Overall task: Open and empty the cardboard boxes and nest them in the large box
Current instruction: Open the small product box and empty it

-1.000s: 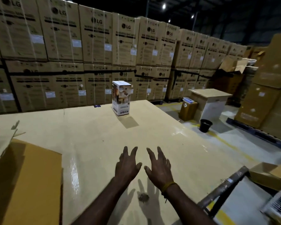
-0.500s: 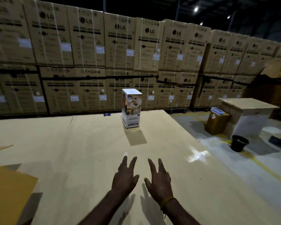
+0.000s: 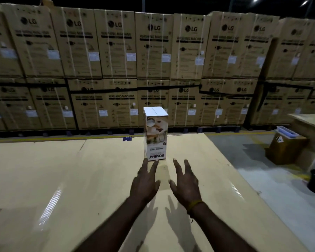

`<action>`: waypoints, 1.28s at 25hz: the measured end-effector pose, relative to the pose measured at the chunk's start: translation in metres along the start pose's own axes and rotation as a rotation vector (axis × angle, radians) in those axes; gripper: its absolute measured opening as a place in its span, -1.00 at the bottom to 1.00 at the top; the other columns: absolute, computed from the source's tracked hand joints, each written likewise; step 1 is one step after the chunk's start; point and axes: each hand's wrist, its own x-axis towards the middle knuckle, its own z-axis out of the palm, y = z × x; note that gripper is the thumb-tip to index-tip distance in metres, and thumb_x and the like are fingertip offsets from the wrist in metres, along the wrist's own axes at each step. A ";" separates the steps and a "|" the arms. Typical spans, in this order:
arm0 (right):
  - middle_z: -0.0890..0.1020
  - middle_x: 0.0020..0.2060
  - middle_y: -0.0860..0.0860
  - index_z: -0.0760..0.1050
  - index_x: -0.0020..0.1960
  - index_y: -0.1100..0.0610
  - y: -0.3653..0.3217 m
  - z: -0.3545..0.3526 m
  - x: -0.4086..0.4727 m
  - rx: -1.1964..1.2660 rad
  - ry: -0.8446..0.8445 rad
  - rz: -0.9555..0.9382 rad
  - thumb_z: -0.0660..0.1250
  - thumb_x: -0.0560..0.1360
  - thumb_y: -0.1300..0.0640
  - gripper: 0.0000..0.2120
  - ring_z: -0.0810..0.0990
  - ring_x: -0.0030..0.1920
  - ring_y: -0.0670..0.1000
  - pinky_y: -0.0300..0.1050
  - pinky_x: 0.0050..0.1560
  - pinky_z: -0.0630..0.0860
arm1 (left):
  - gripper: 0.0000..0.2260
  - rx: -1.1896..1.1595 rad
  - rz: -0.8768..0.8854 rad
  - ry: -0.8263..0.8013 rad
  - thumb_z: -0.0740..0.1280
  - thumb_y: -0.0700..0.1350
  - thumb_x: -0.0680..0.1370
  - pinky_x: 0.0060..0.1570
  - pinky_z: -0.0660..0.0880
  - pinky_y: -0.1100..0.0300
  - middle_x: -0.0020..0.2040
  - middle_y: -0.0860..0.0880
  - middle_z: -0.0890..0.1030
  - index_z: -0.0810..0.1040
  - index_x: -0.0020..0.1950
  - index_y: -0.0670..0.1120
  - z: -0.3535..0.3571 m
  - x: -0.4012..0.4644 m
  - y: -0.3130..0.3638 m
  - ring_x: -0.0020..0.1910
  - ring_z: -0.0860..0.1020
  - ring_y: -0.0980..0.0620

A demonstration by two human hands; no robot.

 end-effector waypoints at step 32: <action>0.43 0.01 0.15 0.29 0.40 -0.29 -0.042 0.027 0.172 0.397 0.208 0.111 0.18 0.61 -0.14 -0.63 0.56 -0.02 0.26 0.08 0.05 0.54 | -0.69 -0.340 0.041 0.288 0.23 -0.07 0.63 0.18 0.49 0.05 0.47 0.05 0.38 0.52 0.36 0.09 -0.033 0.155 -0.026 0.34 0.46 0.02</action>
